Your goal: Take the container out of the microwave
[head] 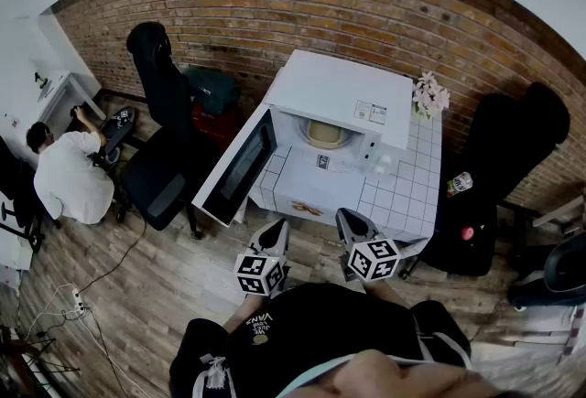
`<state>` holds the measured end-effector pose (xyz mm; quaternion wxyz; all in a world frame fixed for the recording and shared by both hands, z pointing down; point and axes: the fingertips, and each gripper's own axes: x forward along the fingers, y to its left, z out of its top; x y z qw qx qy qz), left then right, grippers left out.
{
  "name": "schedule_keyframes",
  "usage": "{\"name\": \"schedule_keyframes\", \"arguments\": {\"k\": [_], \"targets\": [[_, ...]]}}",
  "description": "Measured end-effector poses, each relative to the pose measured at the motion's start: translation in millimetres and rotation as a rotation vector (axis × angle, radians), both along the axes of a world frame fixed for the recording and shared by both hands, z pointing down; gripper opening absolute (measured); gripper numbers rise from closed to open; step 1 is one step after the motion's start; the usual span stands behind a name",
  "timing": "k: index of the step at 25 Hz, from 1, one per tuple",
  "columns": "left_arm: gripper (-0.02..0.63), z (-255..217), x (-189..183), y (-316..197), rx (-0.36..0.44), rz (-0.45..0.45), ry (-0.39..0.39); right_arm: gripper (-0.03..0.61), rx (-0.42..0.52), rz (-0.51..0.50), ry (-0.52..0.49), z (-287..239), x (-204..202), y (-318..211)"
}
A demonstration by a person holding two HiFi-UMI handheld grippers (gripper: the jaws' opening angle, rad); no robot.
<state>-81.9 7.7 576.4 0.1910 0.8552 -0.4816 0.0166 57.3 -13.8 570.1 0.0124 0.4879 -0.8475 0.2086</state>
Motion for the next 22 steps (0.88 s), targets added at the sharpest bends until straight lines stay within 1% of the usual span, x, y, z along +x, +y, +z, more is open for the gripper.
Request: {"name": "schedule_keyframes", "arguments": {"k": [5, 8, 11, 14, 22], "targets": [[0.010, 2, -7, 2, -0.005, 0.017, 0.006, 0.005, 0.046, 0.012, -0.030, -6, -9, 3], [0.011, 4, -13, 3, -0.004, 0.029, 0.015, 0.005, 0.049, 0.038, -0.035, -3, -11, 5], [0.010, 10, -19, 4, -0.010, 0.038, 0.023, 0.005, 0.039, 0.067, -0.022, 4, -12, 7], [0.010, 16, -21, 3, -0.019, 0.049, 0.020, 0.005, 0.031, 0.086, 0.018, 11, -12, 4], [0.009, 18, -6, -21, -0.038, 0.026, 0.027, 0.005, 0.027, 0.043, 0.040, 11, 1, -22]]}}
